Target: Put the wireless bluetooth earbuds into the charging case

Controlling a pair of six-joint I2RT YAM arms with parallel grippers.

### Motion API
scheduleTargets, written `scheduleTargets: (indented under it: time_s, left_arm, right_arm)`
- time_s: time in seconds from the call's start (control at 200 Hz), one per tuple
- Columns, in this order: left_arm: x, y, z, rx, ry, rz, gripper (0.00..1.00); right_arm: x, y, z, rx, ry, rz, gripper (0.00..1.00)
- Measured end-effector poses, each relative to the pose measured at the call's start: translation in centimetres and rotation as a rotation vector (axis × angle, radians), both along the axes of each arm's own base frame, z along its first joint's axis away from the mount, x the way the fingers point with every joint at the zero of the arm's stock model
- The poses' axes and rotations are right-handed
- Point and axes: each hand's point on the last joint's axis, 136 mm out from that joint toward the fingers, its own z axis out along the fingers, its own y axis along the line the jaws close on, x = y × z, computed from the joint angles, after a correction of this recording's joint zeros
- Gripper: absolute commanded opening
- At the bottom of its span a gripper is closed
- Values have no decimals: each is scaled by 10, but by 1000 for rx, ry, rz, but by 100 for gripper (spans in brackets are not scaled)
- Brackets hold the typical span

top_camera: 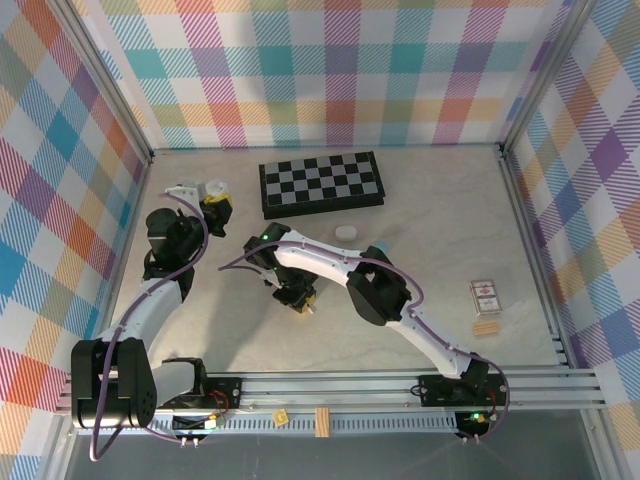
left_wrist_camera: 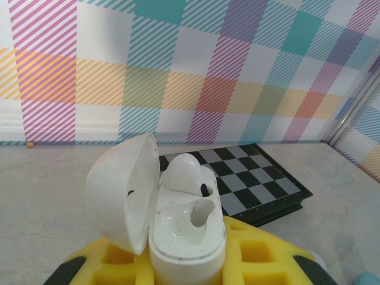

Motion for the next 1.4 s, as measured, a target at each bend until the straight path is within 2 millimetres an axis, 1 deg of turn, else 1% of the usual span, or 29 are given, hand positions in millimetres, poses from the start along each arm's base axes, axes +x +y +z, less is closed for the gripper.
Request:
scheduleTargets:
  time_s: [0.09,0.165,0.26,0.37,0.46,0.55,0.66,0.755,0.915,1.065,1.16,1.275,1.405]
  left_arm:
    - [-1,-1,-1,-1,-4,-6,14]
    - [-2,-4,-3,-1,-1,-13,14]
    - [-3,-9,-3,0,-1,-26,14]
    - [-5,-21,-3,4,2,-60,14]
    - [-8,-41,-3,22,-6,-114,14]
    - [-13,-67,-3,53,-16,-184,14]
    - [-24,-102,-6,88,-22,-290,14]
    - [-32,-127,-11,107,-23,-365,14]
    - [-43,-160,-18,148,-32,-466,14]
    - [-51,-186,-18,201,-72,-540,14]
    - [-56,-197,-19,225,-90,-578,14]
    - [-61,-208,-21,241,-101,-617,14]
    - [-65,-215,-21,248,-110,-646,14]
  right_arm:
    - [0,-11,2,8,-23,-40,16]
    - [1,-19,9,32,-55,-80,15]
    - [9,-31,27,99,-118,-158,14]
    - [32,-44,58,209,-223,-267,15]
    - [50,-56,84,295,-315,-337,16]
    - [66,-70,108,373,-393,-400,16]
    - [80,-80,136,456,-471,-442,16]
    - [89,-85,159,526,-528,-462,17]
    - [100,-85,202,661,-618,-459,17]
    - [101,-77,231,772,-656,-417,17]
    - [99,-71,241,824,-656,-389,17]
    - [99,-62,250,877,-650,-367,17]
    - [99,-54,256,924,-645,-348,17]
